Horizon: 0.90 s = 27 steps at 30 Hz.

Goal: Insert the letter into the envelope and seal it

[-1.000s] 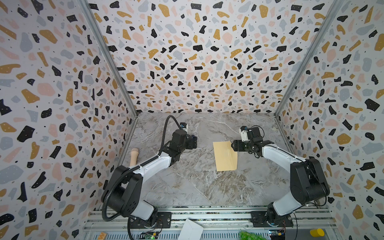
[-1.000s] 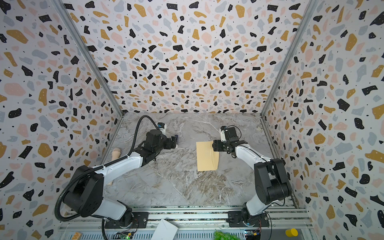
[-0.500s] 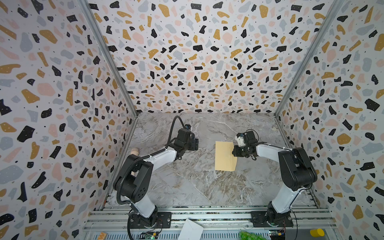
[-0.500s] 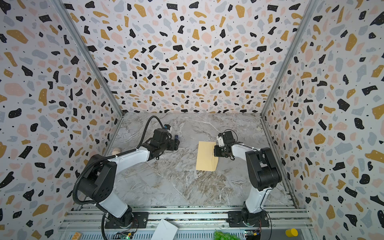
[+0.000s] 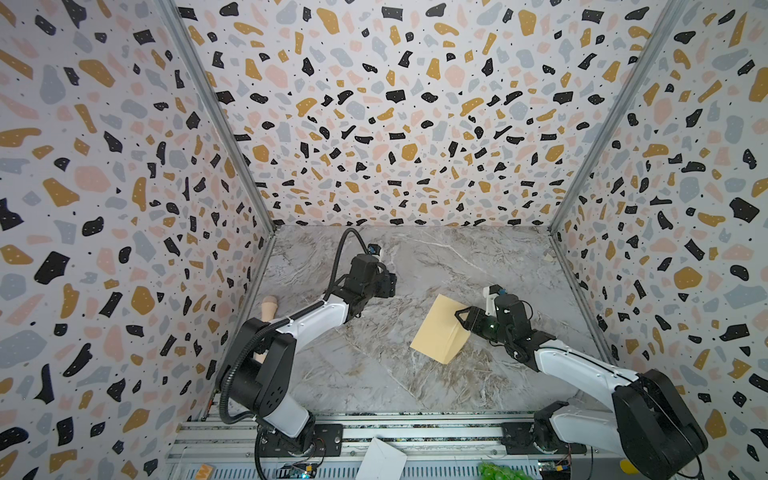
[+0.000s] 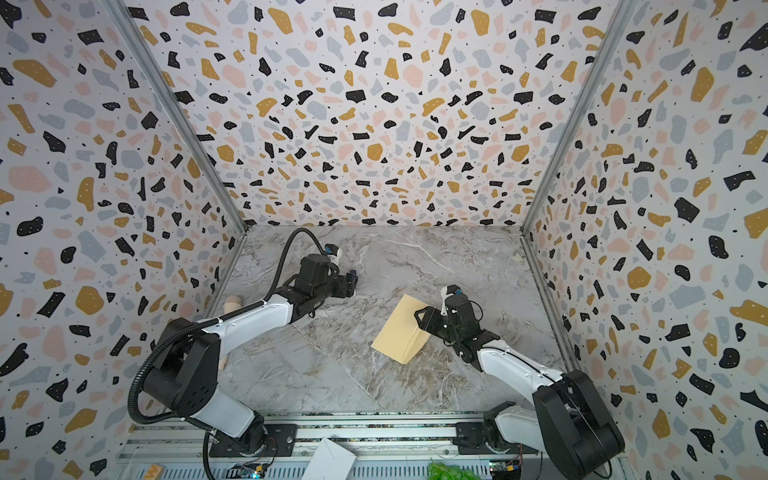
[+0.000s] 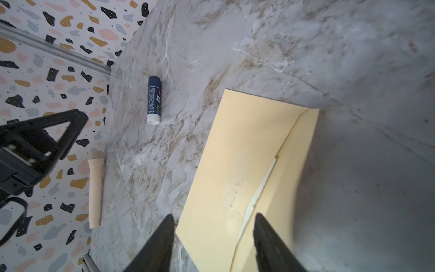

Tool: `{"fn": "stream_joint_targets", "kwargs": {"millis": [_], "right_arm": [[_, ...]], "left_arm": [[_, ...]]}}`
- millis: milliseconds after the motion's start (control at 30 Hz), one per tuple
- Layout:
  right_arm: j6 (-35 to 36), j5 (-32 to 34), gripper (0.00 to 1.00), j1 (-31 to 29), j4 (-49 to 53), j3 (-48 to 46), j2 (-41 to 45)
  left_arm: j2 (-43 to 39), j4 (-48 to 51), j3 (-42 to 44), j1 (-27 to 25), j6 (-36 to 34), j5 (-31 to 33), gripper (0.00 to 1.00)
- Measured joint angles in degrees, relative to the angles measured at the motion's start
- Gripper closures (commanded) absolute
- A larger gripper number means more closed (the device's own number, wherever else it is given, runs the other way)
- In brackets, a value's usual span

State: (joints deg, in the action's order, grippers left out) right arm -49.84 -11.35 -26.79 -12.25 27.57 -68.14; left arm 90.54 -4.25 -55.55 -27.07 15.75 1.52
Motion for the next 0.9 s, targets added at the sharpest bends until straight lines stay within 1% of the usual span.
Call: {"fn": "stream_joint_targets", "kwargs": {"millis": [67,100,133,167,200,267,333,433,633,767,900], "right_arm": [[0.7,2.8,0.28,-0.5,1.6,0.0,2.7],[1.2,3.8,0.24,-0.5,2.3,0.0,3.6],[2.6,5.1,0.15,-0.3,3.2,0.0,4.7],[4.3,6.1,0.08,-0.1,4.0,0.1,5.5],[6.6,6.6,0.05,0.2,5.2,0.5,6.2],[10.7,7.6,0.03,1.3,8.2,2.7,6.0],[14.7,8.0,0.00,3.0,11.5,6.1,4.6],[19.1,7.8,0.01,6.8,13.7,10.2,3.2],[22.7,6.4,0.01,15.1,16.2,12.2,3.3],[24.0,5.6,0.01,18.0,17.8,13.4,3.3],[24.9,4.5,0.01,19.7,18.4,13.8,3.8]], "left_arm": [[-0.3,0.2,0.2,0.0,-0.6,-0.6,0.24],[-0.6,0.2,0.2,0.0,-0.9,-1.1,0.24],[-0.8,0.1,0.2,-0.2,-1.3,-1.7,0.24],[-1.0,0.1,0.2,-0.4,-1.6,-2.1,0.24],[-1.3,0.1,0.2,-1.1,-2.2,-2.5,0.24],[-1.8,0.2,0.2,-3.2,-3.5,-2.9,0.24],[-2.4,0.3,0.2,-7.0,-4.9,-3.9,0.24],[-2.8,1.5,-0.9,-13.3,-6.6,-4.3,0.24],[-1.1,4.5,-7.5,-24.8,-7.7,-3.1,0.24],[3.8,5.4,-12.5,-31.0,-7.9,0.3,0.25],[12.0,8.1,-17.4,-35.0,-7.4,4.8,0.26]]}}
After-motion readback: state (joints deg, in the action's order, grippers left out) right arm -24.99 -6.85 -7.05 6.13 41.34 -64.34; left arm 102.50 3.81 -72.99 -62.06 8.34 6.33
